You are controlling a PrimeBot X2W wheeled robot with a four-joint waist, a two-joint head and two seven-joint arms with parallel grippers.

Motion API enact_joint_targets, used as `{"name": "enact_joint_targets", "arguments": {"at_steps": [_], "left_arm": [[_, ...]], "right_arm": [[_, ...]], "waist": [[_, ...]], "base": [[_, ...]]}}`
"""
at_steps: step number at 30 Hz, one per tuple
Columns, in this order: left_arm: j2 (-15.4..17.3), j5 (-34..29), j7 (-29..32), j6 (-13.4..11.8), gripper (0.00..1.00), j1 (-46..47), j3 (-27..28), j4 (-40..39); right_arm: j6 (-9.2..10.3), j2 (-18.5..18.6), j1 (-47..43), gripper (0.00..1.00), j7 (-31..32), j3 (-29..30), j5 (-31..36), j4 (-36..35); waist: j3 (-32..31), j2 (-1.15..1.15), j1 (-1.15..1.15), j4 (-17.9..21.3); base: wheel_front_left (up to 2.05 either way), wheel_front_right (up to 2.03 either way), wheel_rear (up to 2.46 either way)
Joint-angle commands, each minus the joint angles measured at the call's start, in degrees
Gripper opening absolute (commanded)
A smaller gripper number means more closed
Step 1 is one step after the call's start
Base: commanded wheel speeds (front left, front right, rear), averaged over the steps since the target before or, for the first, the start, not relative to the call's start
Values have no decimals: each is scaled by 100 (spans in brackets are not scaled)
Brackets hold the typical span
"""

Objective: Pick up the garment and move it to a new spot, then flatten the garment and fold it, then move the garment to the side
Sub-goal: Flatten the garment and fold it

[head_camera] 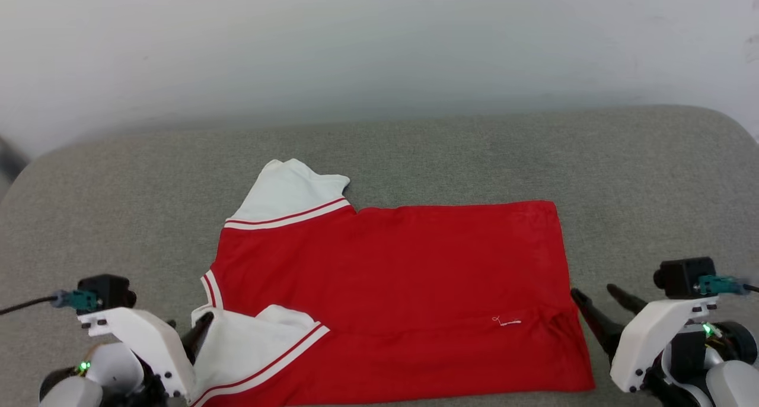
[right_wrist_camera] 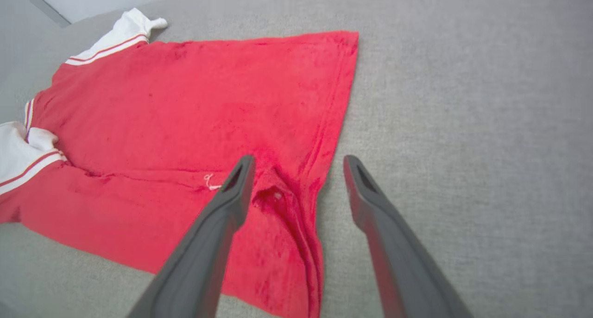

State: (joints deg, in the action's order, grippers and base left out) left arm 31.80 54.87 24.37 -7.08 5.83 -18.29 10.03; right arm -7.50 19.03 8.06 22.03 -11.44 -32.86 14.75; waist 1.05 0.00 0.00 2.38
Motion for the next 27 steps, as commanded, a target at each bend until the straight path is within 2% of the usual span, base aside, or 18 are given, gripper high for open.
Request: {"name": "enact_joint_targets", "arguments": {"at_steps": [1, 7, 14, 21, 27], "left_arm": [[34, -184, -231, -30, 100, 228, 61, -9], [-16, -673, -829, -241, 100, 963, 167, -32], [109, -1029, -1137, -268, 100, 2166, 321, 306], [303, -1132, -813, -136, 100, 3311, 308, 646], [586, -938, 209, 89, 100, 4328, 229, 876]], "right_arm": [[2, -88, 88, 100, -484, 108, 206, -105], [2, -367, 351, 100, -1536, 358, 765, -383], [2, -638, 839, 100, -2118, 535, 1204, -900], [2, -766, 1190, 100, -2288, 553, 1475, -1337], [2, -889, 1368, 100, -2324, 416, 1472, -1580]], "waist": [[73, 0, 0, 90], [414, 0, 0, 360], [1278, 0, 0, 751], [2024, 0, 0, 1059], [2501, 0, 0, 1339]], "base": [[0, 0, 0], [0, 0, 0], [0, 0, 0], [0, 0, 0], [0, 0, 0]]}}
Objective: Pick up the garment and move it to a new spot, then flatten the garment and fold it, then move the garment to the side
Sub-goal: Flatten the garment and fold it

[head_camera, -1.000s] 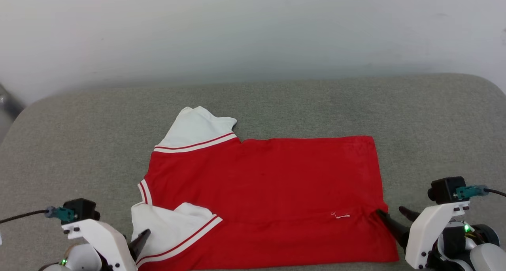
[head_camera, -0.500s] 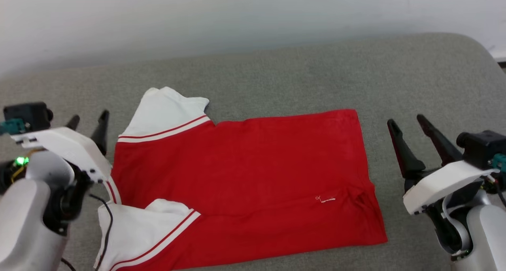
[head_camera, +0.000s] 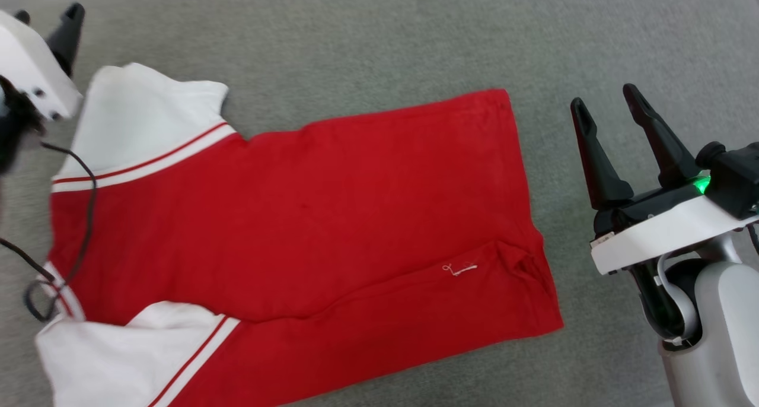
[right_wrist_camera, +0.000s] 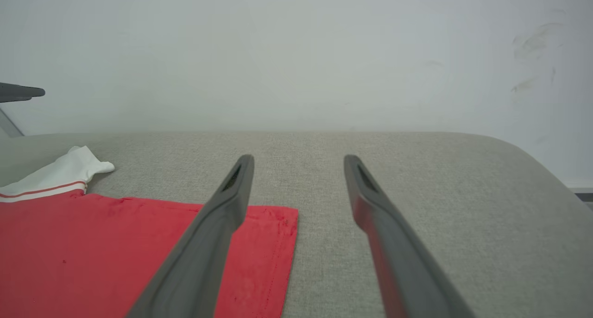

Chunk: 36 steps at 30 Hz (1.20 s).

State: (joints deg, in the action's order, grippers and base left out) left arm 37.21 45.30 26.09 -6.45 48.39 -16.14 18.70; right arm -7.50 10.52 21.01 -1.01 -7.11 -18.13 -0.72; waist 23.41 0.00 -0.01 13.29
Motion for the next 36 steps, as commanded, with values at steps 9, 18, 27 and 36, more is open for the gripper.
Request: {"name": "enact_joint_targets", "arguments": {"at_steps": [9, 18, 27, 36], "left_arm": [[775, 497, 2510, -144, 100, 787, -153, 274], [1020, 842, 3476, -663, 100, 126, -136, 142], [703, 1031, 3287, -777, 0, -154, -72, 67], [443, 800, 2830, -458, 0, 680, -179, -199]], "right_arm": [[2, -159, 189, 100, -111, -183, -141, -32], [2, -206, 247, 100, -204, -179, -312, -19], [2, 108, 778, 100, 354, -148, -715, -83], [2, 877, 1892, 100, 2808, -506, -1555, 609]], "waist": [[734, 0, 1, 682], [1095, 0, 1, 859], [1156, 0, 1, 754], [1013, 0, 1, 132]], "base": [[0, 0, 0], [0, 0, 0], [0, 0, 0], [0, 0, 0]]}}
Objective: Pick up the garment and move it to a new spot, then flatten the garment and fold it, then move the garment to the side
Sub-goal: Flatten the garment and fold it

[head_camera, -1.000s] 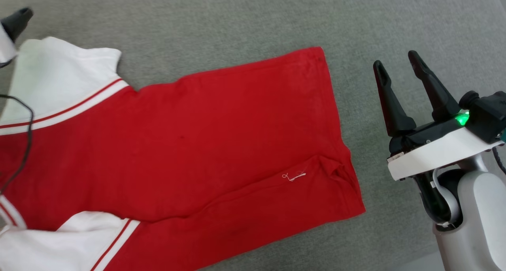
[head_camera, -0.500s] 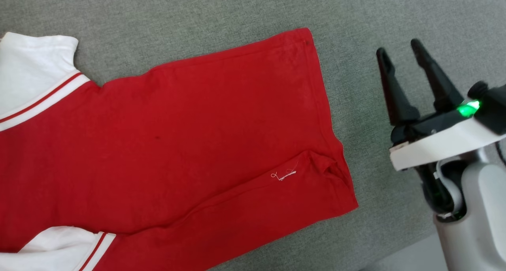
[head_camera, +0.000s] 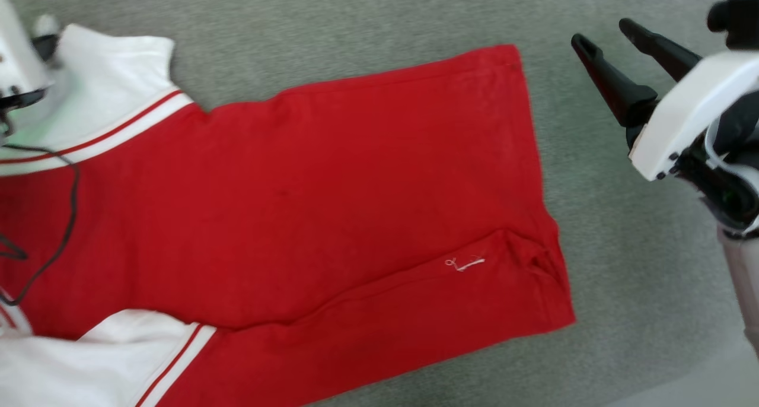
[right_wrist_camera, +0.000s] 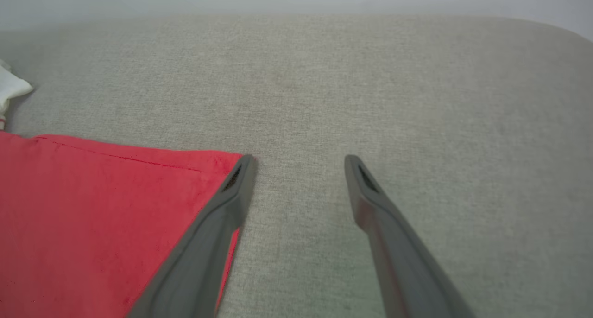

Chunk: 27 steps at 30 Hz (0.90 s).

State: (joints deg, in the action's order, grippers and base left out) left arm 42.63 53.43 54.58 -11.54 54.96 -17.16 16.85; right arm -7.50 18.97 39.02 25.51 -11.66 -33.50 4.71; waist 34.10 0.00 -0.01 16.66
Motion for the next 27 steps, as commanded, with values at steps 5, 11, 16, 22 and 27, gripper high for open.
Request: {"name": "enact_joint_targets", "arguments": {"at_steps": [5, 11, 16, 22, 27], "left_arm": [[-329, -79, -207, 322, 0, 417, -219, -257], [-496, -177, -306, 555, 0, 650, -402, -509], [-562, -231, -400, 640, 0, 671, -479, -509], [-587, -239, -489, 685, 0, 689, -501, -467], [-606, -202, -646, 749, 0, 563, -470, -397]], "right_arm": [[2, 190, 587, 100, 1552, -39, -134, 482], [2, 102, 928, 100, 2308, -26, 4, 926], [2, -95, 943, 100, 2627, -141, -49, 1461], [1, -137, 868, 0, 2917, -411, -130, 1780], [2, 95, 1070, 0, 2599, -455, -74, 1584]], "waist": [[-26, 0, 1, -613], [114, 0, 1, -948], [207, 0, 1, -1069], [232, 0, 1, -1131], [109, 0, 1, -1181]], "base": [[0, 0, 0], [0, 0, 0], [0, 0, 0], [0, 0, 0], [0, 0, 0]]}}
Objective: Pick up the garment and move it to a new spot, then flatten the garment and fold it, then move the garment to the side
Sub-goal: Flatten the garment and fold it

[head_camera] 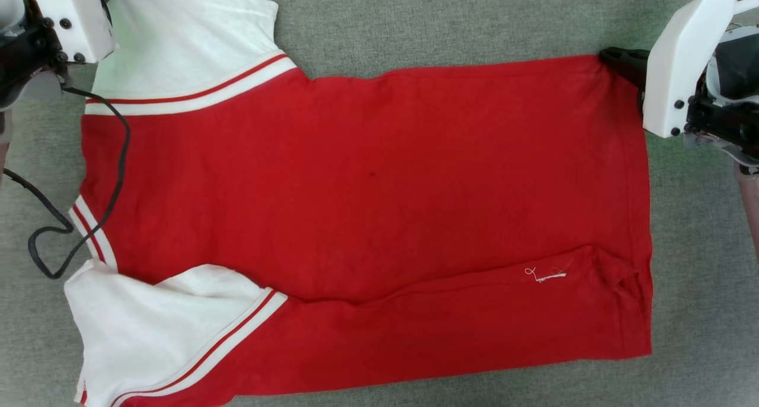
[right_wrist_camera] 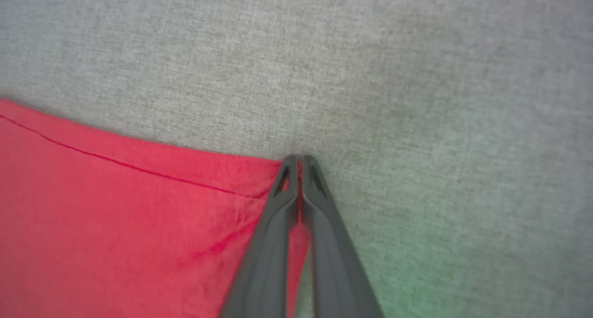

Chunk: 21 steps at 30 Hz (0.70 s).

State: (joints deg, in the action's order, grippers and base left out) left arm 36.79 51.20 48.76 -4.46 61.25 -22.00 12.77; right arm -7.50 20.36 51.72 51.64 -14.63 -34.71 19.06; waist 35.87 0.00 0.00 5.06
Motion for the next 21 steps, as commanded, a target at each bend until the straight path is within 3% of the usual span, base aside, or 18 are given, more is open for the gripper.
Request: {"name": "enact_joint_targets", "arguments": {"at_steps": [1, 10, 21], "left_arm": [[-13, 25, -116, 49, 0, -109, 31, 18], [106, 220, -909, 225, 0, -986, 362, -63], [71, 758, -2049, 46, 0, -3599, 1007, -708]], "right_arm": [[2, -14, -170, 0, -112, -140, 68, 74], [2, 215, -424, 0, -809, 46, 299, -324], [2, 172, -1976, 0, -1176, 570, 262, -560]], "waist": [[-115, 0, 0, -31], [-857, 0, 0, -163], [-2063, 0, 0, -450]], "base": [[0, 0, 0], [0, 0, 0], [0, 0, 0]]}}
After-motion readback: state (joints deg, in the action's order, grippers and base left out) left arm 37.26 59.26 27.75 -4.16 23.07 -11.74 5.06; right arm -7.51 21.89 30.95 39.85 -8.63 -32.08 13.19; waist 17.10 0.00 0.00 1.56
